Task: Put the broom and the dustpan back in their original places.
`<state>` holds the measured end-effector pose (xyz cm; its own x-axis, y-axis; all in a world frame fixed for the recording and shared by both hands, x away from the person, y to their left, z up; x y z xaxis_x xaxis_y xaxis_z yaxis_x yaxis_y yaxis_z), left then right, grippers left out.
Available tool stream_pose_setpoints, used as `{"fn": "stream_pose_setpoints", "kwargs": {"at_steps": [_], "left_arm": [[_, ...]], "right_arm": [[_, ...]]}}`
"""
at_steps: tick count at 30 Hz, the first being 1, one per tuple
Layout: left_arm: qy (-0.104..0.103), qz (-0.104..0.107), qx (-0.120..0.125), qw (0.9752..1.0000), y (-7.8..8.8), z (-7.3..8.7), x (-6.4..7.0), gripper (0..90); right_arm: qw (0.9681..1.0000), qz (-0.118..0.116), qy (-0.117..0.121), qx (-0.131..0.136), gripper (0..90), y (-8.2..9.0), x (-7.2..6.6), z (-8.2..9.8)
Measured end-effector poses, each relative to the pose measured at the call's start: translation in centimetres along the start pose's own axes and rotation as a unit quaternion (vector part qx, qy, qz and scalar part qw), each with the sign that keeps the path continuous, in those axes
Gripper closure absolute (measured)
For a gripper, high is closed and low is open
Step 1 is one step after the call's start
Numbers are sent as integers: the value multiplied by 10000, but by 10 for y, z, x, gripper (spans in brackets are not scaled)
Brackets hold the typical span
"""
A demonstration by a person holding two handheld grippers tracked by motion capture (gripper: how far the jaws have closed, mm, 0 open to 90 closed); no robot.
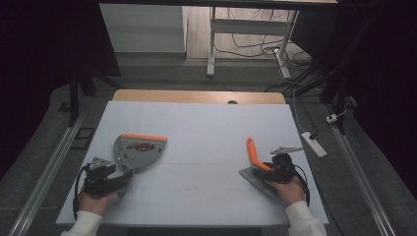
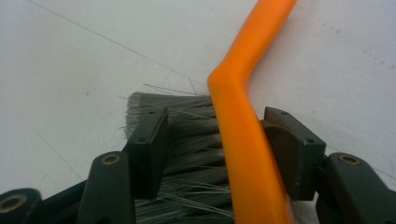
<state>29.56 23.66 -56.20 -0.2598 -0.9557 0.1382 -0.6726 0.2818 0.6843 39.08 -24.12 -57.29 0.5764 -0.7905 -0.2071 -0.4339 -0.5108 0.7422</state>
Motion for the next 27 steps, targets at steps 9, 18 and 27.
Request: {"fn": "stream_pose_setpoints", "kwargs": {"at_steps": [9,18,27], "left_arm": [[-382,355,70,9986,4,-4,11,322],[-958,773,37,9924,-3,-14,27,325],[-1148,1113,-18,9871,-10,-19,32,326]], "right_arm": [[9993,298,94,191,394,7,2,-3],[9978,100,355,552,406,18,-9,-10],[9952,-153,679,689,416,20,-23,-12]]}}
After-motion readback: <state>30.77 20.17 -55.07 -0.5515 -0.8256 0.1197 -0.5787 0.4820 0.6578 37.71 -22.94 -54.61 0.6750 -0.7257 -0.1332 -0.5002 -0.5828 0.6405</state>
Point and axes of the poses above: each handheld gripper's, and its own axes: y roughly backward along the jaws, z roughly out of its underside, x roughly to its right, the point moved 8 cm from there along -y, roughly forward along the jaws, and after that the axes turned 2 degrees about -y, right-handed, at the moved point
